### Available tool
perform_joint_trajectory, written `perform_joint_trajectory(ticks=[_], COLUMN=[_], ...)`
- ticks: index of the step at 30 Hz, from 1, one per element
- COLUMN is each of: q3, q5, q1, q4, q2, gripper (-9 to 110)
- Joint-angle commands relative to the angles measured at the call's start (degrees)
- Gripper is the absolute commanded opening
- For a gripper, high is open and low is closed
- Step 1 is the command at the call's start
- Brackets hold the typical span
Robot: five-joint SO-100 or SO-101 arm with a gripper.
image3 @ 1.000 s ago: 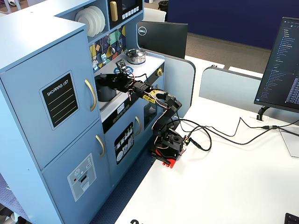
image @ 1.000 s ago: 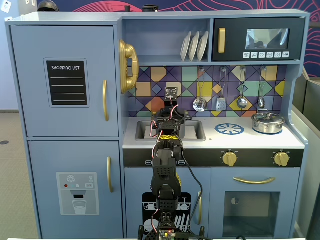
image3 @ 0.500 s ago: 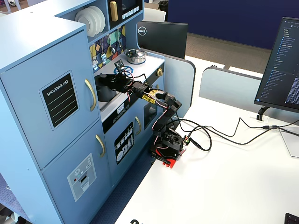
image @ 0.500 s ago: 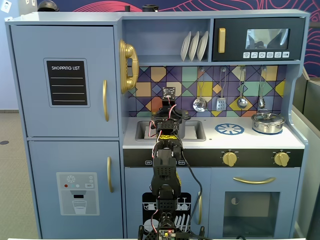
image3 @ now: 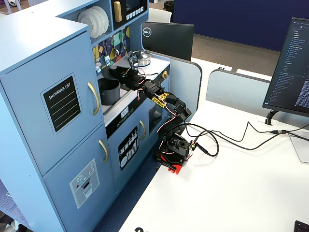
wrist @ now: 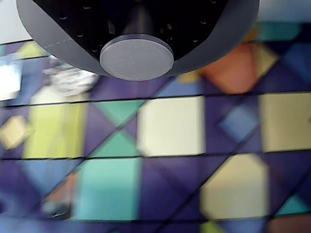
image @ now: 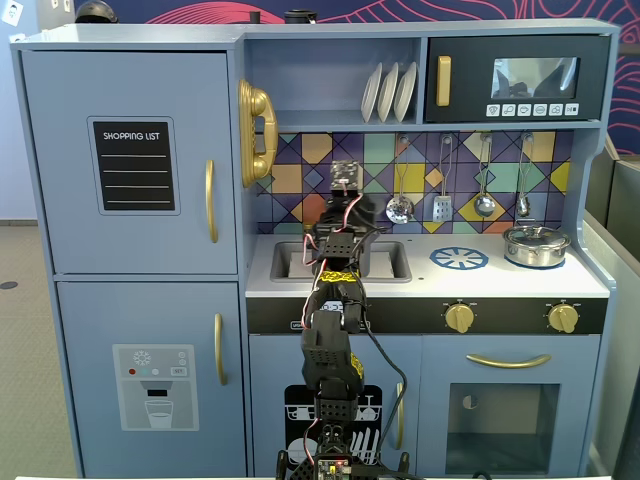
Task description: Take off the lid from the gray recipient and place it on the counter
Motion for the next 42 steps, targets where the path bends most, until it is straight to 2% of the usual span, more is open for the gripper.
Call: perform_joint_trajectory(ticks=[1,8,11,23,42], q3=[-6.24,-6.86,-5.27,1.32,7.65], q5=[1.76,3.87,3.87,-0.26,-0.26], q1=[6.42,18.02,20.21,22.32,25.05], q4=[1.93,1.85,-1.93,-17.14,-22.59], q2=[2.99,-0.97,-3.60,-18.28,-25.22], gripper=[0,0,0,0,0])
